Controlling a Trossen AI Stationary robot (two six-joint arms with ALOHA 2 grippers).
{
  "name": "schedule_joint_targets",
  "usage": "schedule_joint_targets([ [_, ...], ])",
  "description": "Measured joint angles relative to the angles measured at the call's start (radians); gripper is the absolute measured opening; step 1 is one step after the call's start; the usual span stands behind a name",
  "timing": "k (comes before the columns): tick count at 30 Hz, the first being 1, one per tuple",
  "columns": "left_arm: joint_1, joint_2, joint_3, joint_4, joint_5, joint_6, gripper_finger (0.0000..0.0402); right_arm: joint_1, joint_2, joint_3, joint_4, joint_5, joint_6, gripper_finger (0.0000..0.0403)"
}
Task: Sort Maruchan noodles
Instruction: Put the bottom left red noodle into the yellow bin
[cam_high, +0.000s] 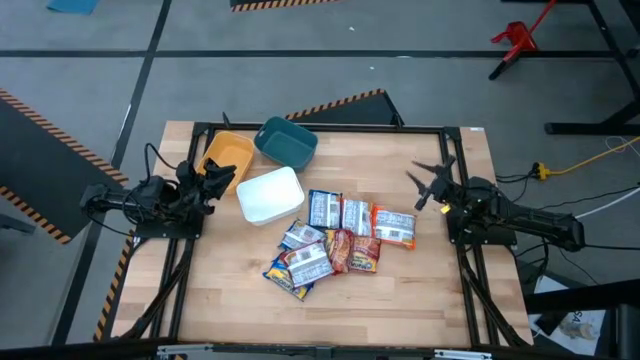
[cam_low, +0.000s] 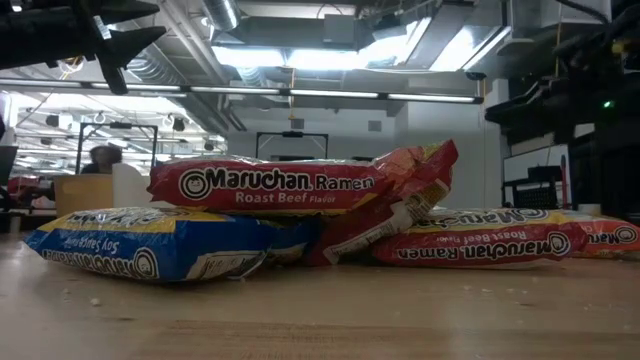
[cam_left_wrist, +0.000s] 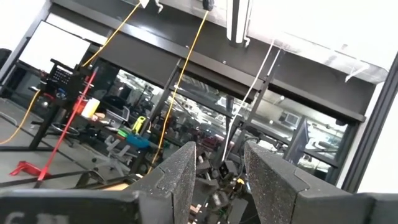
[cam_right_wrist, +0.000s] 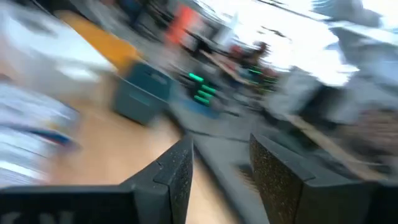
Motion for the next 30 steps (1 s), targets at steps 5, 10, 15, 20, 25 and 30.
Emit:
schedule_joint_targets([
  [5, 0.000, 0.000, 0.000, 0.006, 0.000, -0.001, 0.0134, 0.000, 0.001, 0.000, 0.047, -0.413, 0.422, 0.0150],
  [10, 0.000, 0.000, 0.000, 0.039, 0.000, -0.016, 0.0134, 0.001, 0.001, 0.000, 0.223, -0.726, 0.655, 0.0150],
  [15, 0.000, 0.000, 0.000, 0.054, 0.039, -0.119, 0.0134, 0.001, 0.001, 0.000, 0.394, -0.824, 0.860, 0.0150],
  [20, -0.001, 0.007, 0.026, 0.048, 0.123, -0.242, 0.0134, 0.001, 0.000, 0.000, 0.485, -0.731, 1.024, 0.0150],
  [25, -0.001, 0.091, 0.124, -0.011, 0.191, -0.263, 0.0133, 0.000, 0.001, 0.000, 0.477, -0.539, 0.991, 0.0150],
  [30, -0.001, 0.288, 0.333, -0.247, 0.227, -0.244, 0.0133, 0.000, 0.001, 0.000, 0.428, -0.465, 1.010, 0.0150],
])
